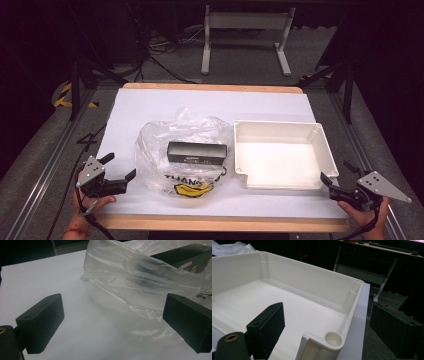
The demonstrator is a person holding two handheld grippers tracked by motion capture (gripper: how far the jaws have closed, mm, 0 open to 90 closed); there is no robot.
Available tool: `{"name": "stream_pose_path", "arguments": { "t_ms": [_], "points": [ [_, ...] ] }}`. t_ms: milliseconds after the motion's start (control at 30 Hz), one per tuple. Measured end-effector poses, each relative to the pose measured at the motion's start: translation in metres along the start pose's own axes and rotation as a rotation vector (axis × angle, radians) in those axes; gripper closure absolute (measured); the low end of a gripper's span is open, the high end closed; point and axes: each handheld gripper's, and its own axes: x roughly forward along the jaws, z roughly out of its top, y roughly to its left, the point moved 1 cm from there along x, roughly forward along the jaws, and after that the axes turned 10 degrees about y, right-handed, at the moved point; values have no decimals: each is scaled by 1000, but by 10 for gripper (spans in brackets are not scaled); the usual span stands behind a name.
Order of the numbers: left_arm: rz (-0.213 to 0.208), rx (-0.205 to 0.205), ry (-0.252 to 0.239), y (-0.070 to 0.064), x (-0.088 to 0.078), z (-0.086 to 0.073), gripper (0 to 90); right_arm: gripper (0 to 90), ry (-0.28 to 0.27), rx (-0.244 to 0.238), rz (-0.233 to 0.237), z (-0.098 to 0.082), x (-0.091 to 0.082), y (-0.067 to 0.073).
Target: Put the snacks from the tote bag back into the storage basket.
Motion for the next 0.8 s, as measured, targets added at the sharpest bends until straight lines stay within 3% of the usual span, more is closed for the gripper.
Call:
{"name": "stream_pose_path", "arguments": {
  "t_ms": [533,800],
  "points": [
    [-13,9,-6,-2,-3,-1,48,141,9,-16,24,4,1,7],
    [-11,13,5,-4,-1,-1,48,192,6,-62,78,16,0,13]
  ]
}}
